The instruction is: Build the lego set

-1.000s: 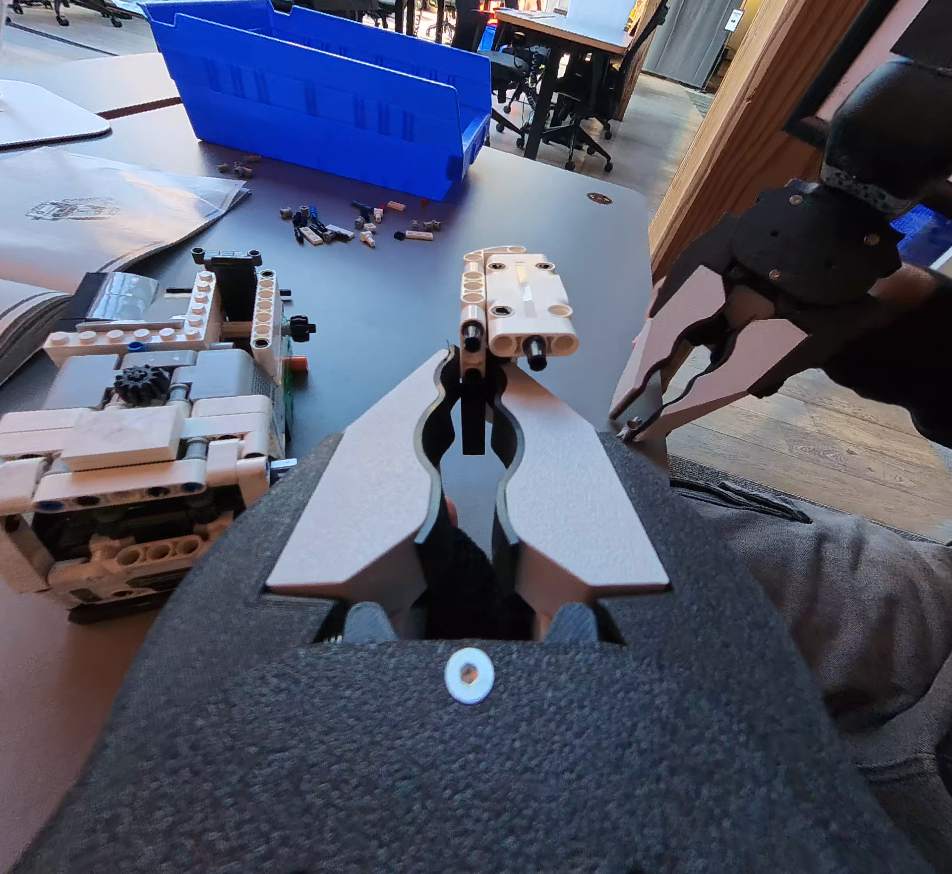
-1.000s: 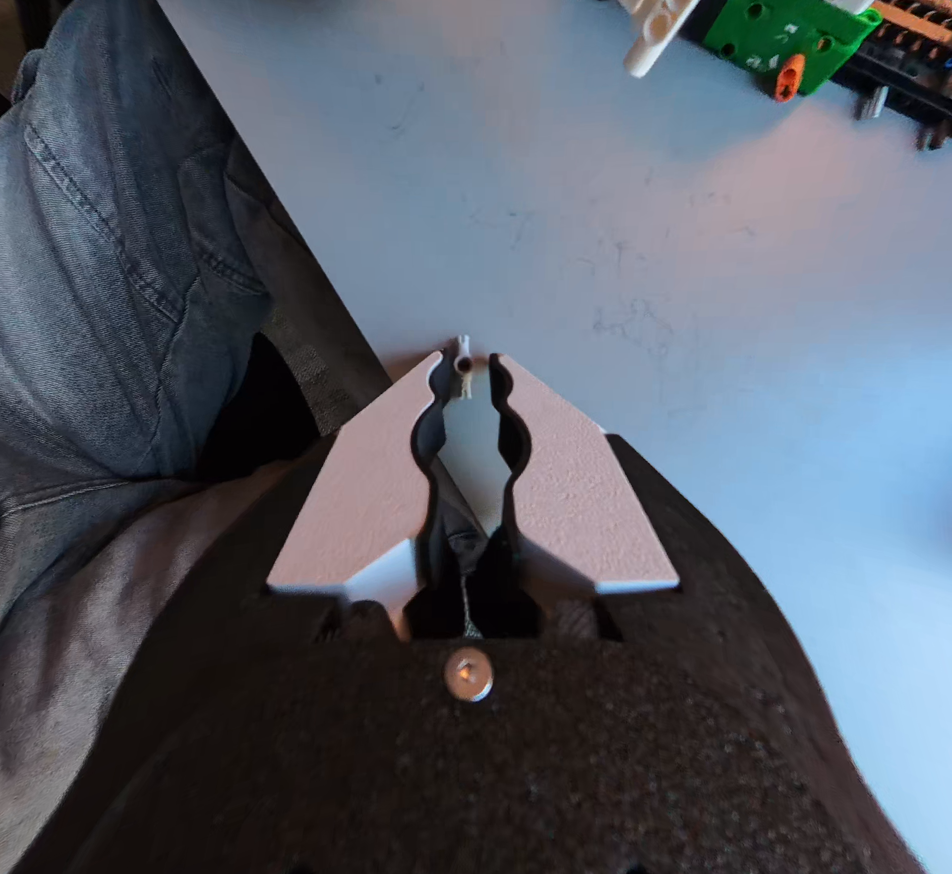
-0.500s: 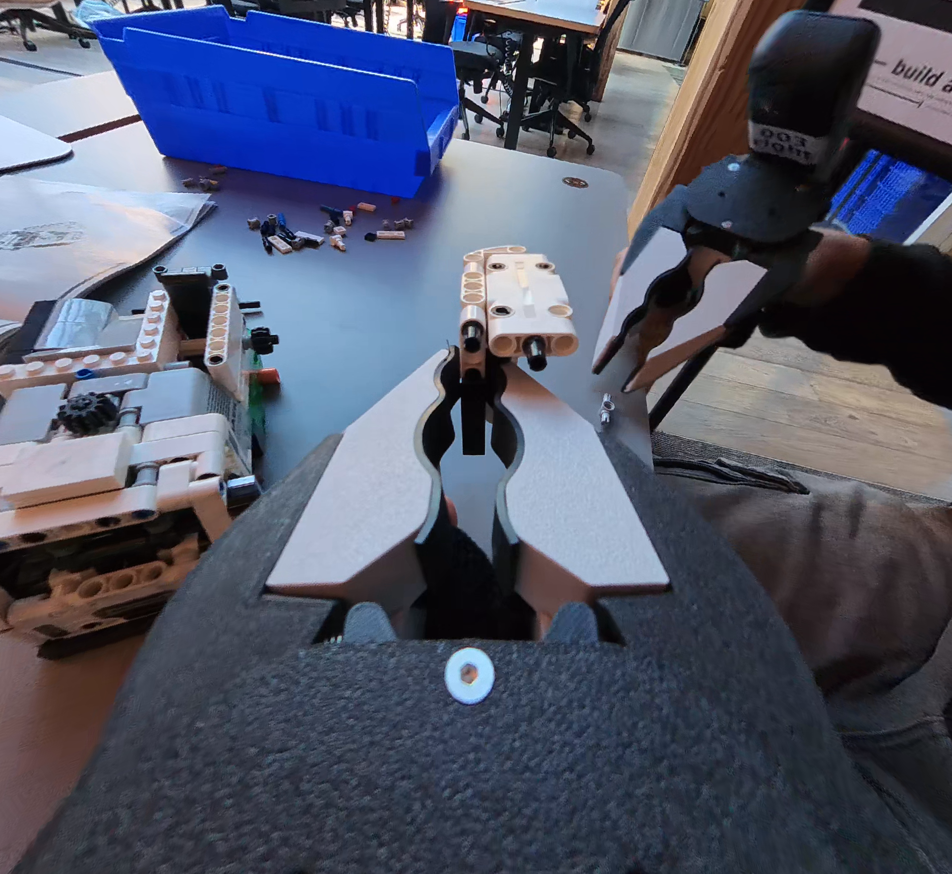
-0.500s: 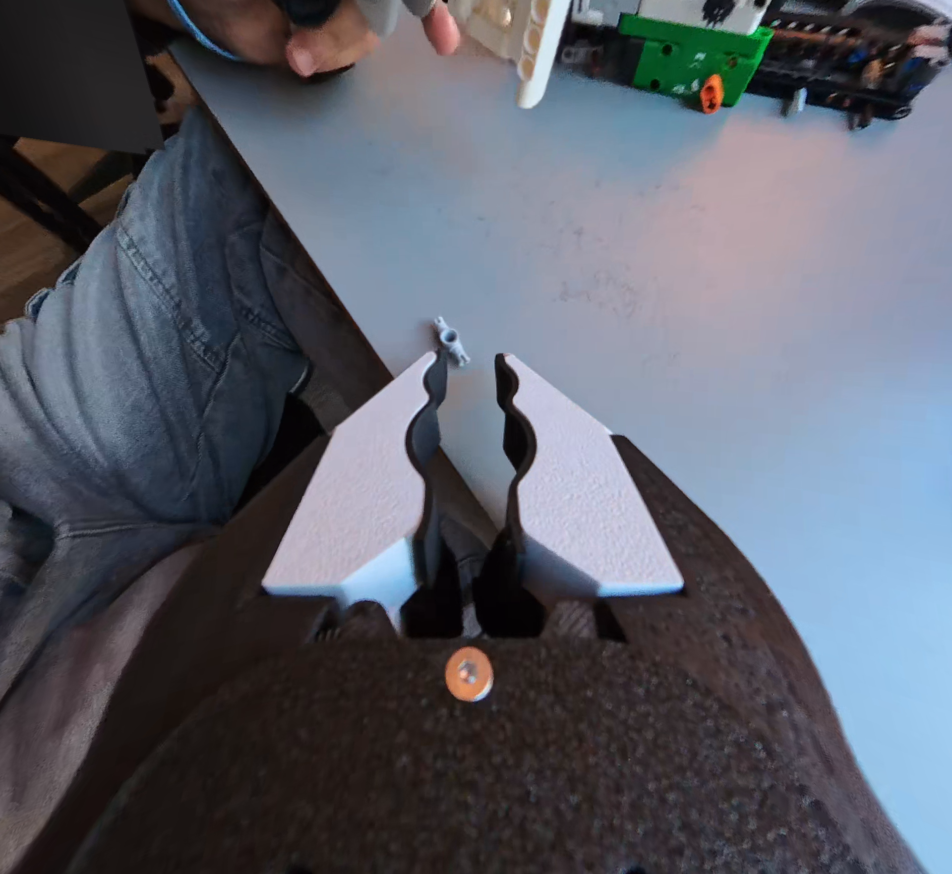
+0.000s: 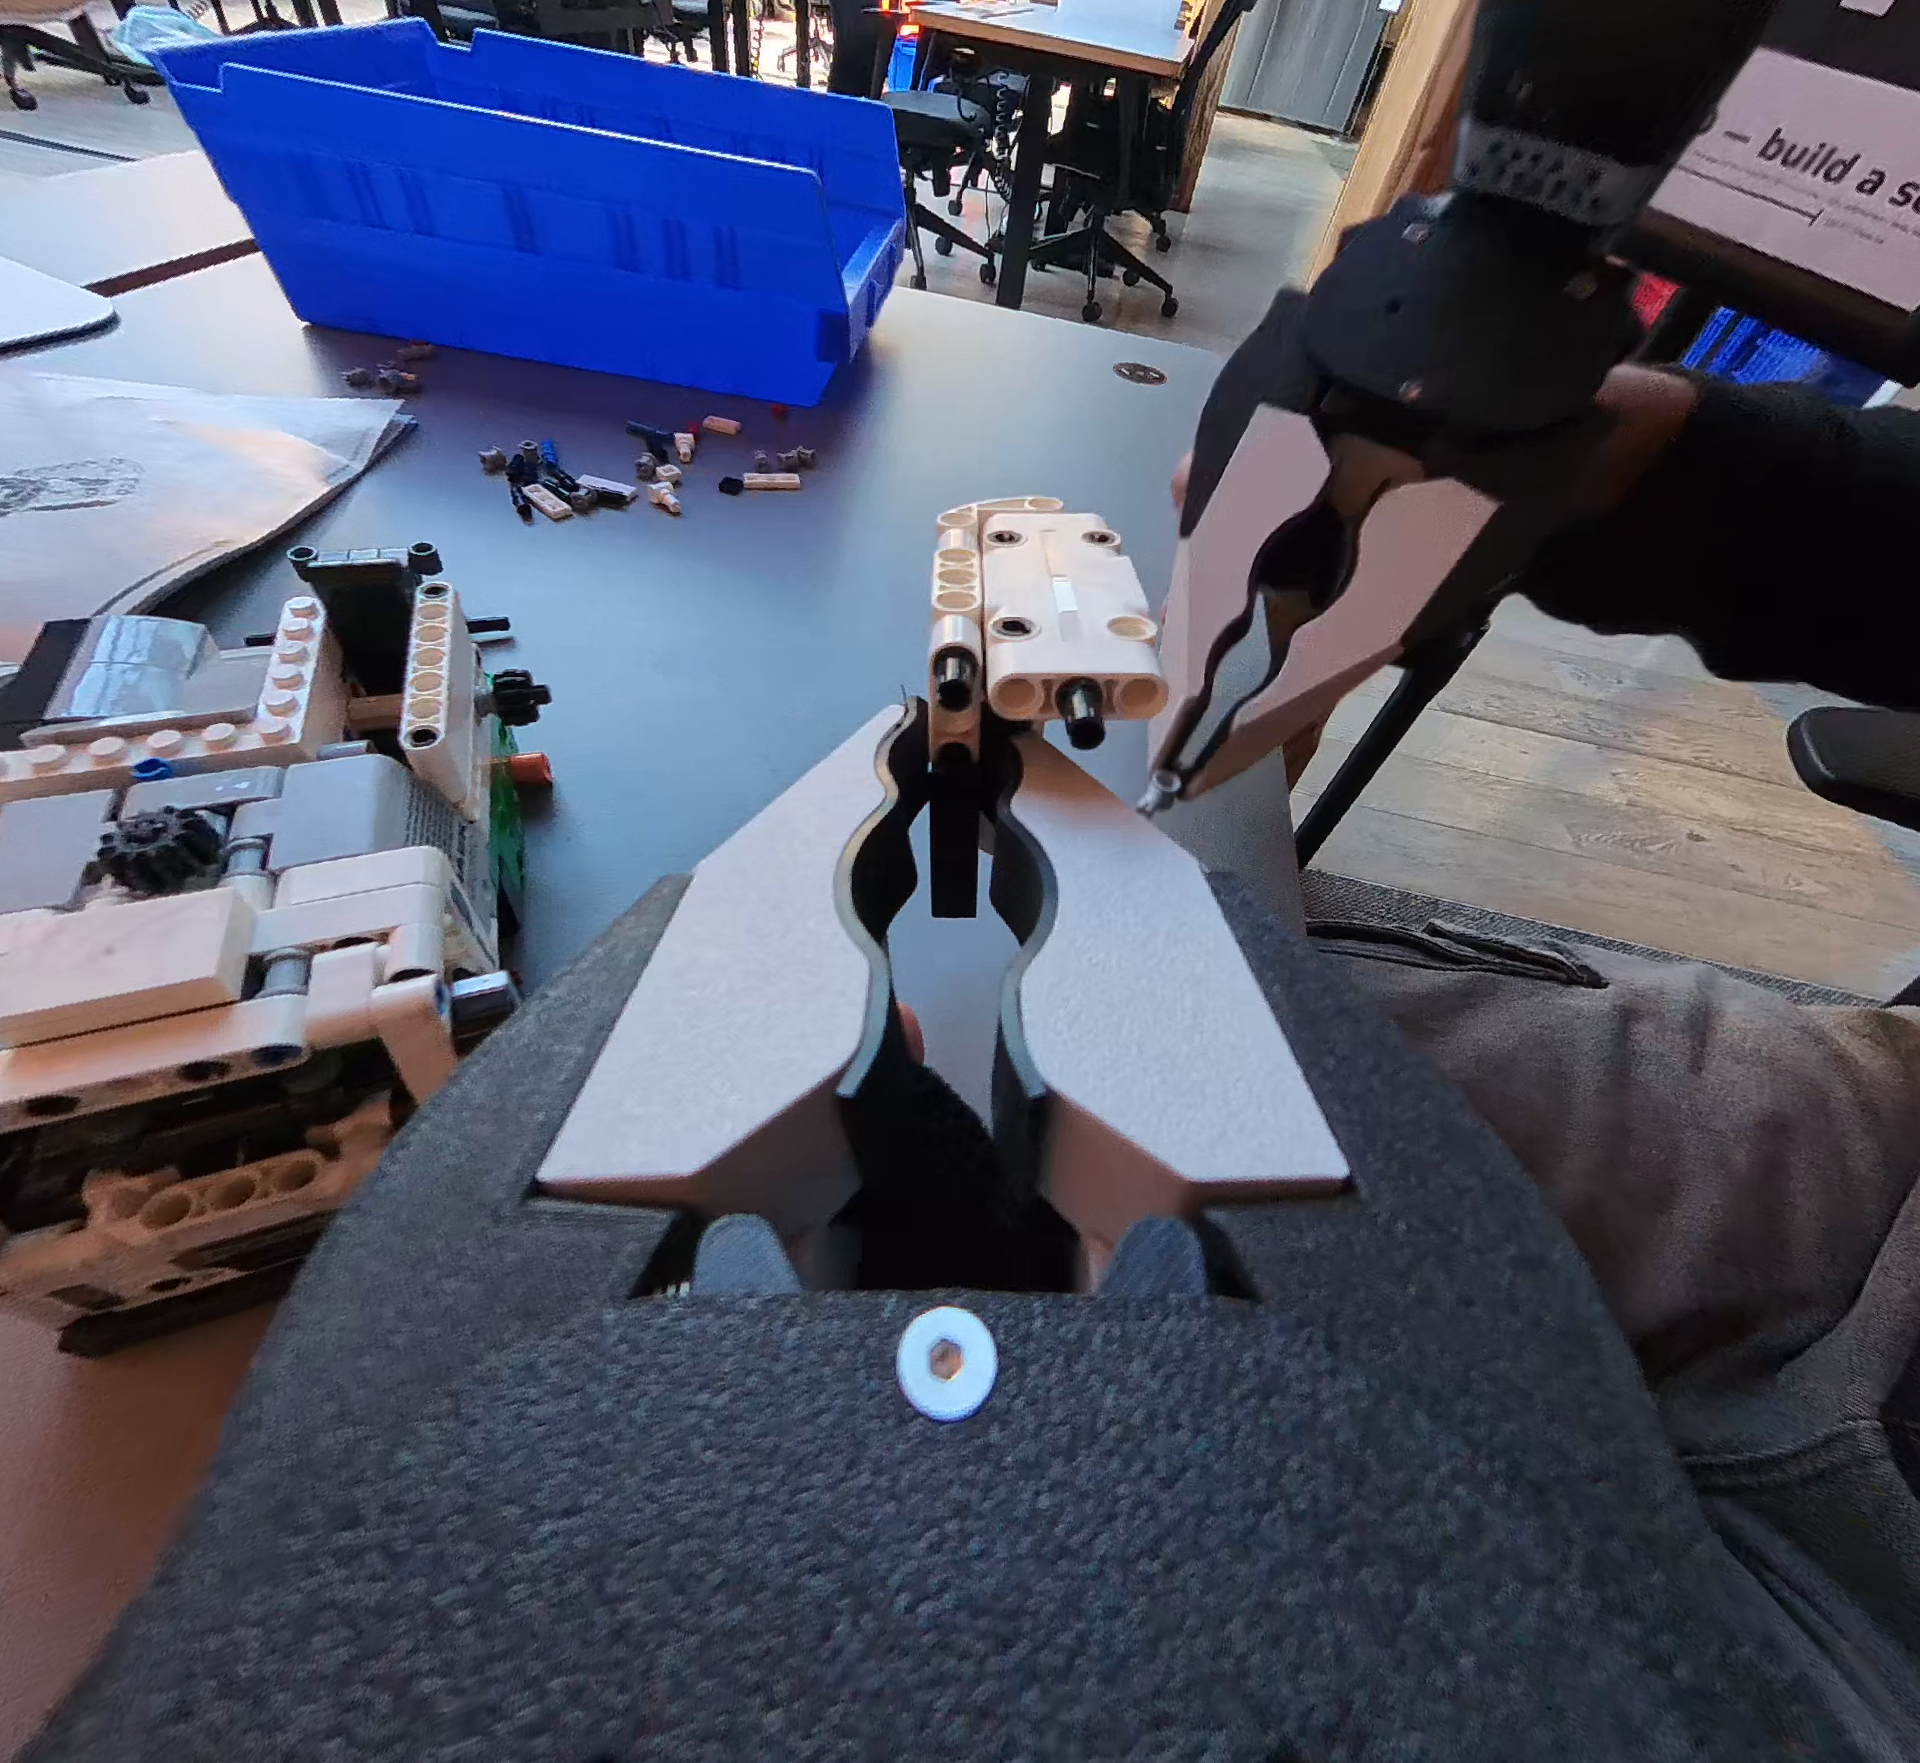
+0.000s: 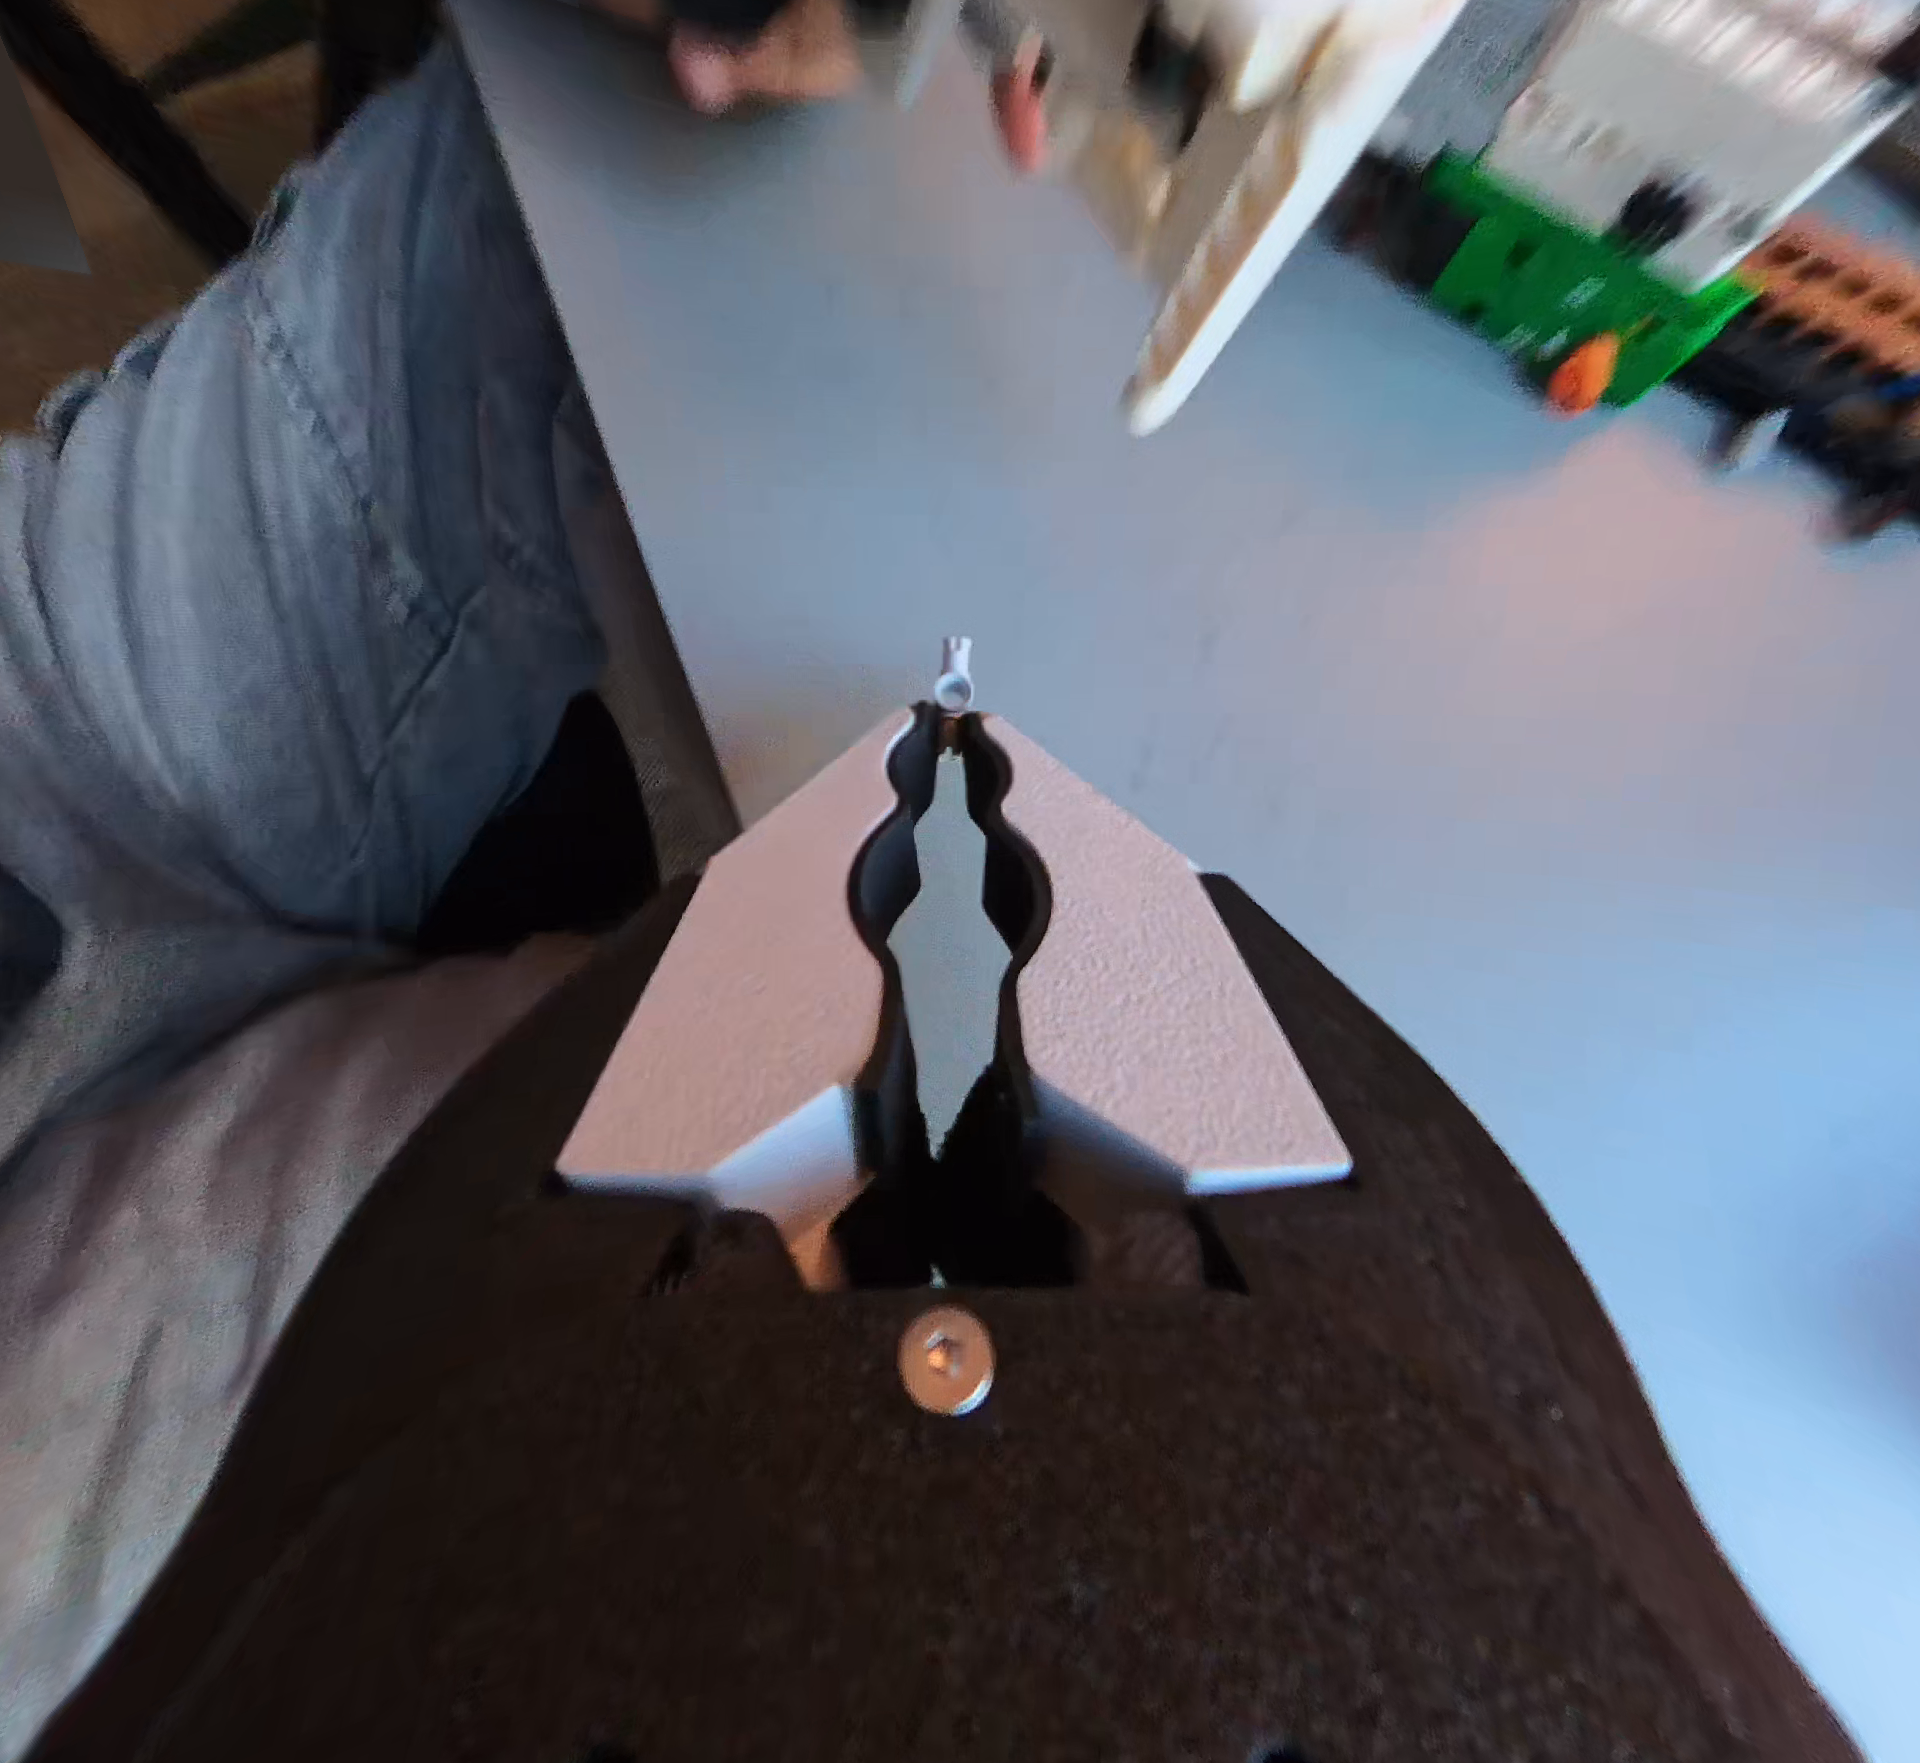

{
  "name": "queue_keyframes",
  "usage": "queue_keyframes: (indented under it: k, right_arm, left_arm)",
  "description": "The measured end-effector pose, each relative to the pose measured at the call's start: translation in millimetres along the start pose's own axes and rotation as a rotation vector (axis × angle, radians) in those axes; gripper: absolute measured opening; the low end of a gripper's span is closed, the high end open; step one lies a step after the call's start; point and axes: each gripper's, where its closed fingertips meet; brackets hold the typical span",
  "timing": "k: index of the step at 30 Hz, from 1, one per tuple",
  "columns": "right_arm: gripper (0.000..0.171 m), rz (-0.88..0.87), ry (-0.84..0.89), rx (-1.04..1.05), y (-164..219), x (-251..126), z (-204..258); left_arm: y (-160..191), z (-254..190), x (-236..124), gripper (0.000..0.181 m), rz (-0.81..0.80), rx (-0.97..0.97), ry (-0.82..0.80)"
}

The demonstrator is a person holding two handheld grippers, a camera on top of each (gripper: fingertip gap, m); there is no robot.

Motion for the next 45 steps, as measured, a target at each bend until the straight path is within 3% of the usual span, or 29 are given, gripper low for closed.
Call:
queue_keyframes:
  k: [4,7,12,17,30,45]
  right_arm:
    - [0.004,-0.074,0.088,0.23,-56,1,-3]
    - [0.004,-0.125,0.22,0.338,-73,12,-10]
    - [0.004,-0.142,0.409,0.522,-68,28,-24]
    - [0.004,-0.256,0.414,0.603,-69,32,-30]
    - [0.004,-0.307,0.35,0.677,-65,45,-30]
    - [0.004,-0.361,0.532,0.551,-71,44,-36]
  left_arm:
    - [-2,6,-3,0.007,-0.024,-0.06,0.002]
    - [-2,10,-4,0.007,-0.032,-0.097,-0.006]
    - [0,12,-5,0.007,-0.025,-0.119,-0.015]
    - [3,17,-5,0.007,-0.003,-0.11,-0.052]
    - [13,23,-1,0.007,0.103,0.012,-0.148]
    - [16,30,-3,0.007,0.106,-0.056,-0.161]
Point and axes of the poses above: each gripper's, where its closed fingertips meet, x out along the fingers, y out of its underside, z = x × y across the jaws, and after that the axes turned 11 degrees about y, right-handed
